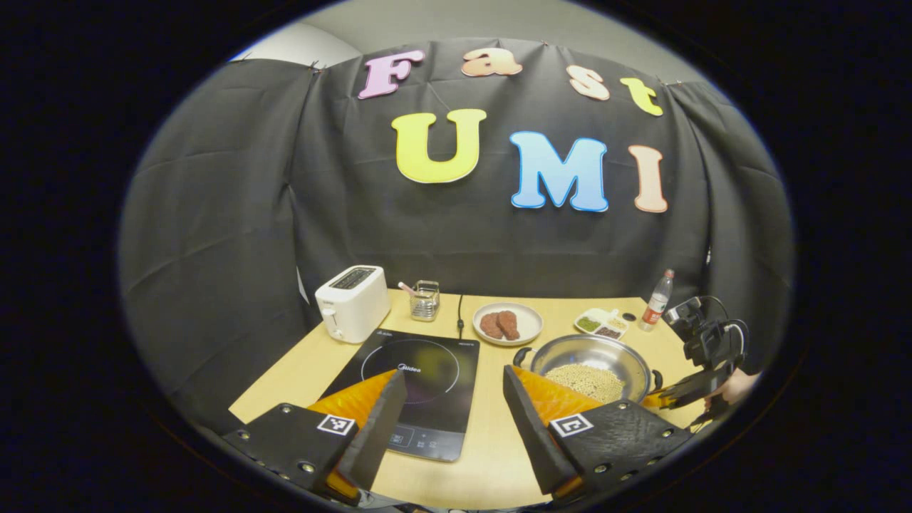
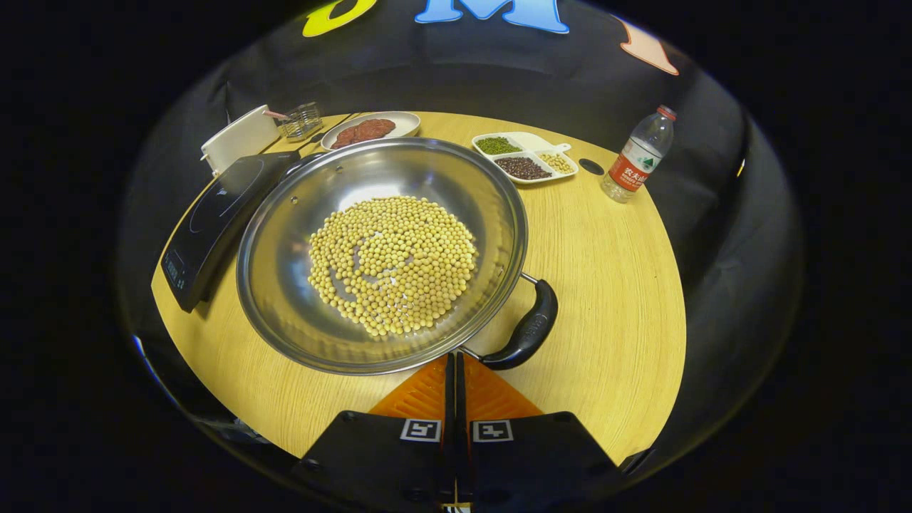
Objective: First push the handle of the pot to place it horizontally, then grasp the pot with both hands and set it on the induction cooktop.
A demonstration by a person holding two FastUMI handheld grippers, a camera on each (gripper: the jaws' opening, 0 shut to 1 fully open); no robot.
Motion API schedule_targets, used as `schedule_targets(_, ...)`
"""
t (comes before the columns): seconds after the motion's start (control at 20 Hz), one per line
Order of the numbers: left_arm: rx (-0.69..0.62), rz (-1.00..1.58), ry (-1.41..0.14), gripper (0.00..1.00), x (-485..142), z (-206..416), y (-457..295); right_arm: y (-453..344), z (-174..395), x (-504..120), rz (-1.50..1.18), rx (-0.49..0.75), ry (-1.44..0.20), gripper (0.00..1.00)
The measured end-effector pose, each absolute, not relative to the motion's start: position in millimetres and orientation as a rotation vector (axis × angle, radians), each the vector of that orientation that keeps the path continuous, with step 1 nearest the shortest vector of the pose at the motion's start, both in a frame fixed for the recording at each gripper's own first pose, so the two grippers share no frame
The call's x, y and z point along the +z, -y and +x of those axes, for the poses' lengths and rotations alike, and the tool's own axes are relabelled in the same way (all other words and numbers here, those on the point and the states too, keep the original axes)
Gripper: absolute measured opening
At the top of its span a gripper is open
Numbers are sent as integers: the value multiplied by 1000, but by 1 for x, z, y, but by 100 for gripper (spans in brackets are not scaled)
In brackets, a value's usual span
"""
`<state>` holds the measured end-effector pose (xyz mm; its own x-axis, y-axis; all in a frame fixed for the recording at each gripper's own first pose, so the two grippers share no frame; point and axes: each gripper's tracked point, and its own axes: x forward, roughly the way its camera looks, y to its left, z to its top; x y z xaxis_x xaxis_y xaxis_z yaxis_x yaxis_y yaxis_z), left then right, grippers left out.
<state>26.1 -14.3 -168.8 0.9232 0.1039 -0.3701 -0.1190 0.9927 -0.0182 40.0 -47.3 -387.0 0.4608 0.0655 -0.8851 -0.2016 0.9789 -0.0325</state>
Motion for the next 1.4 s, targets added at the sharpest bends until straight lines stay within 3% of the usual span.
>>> schedule_targets(1.4,153,-41,-422,81,-180,50,83,111,101,-400,-78,143,-1079,2)
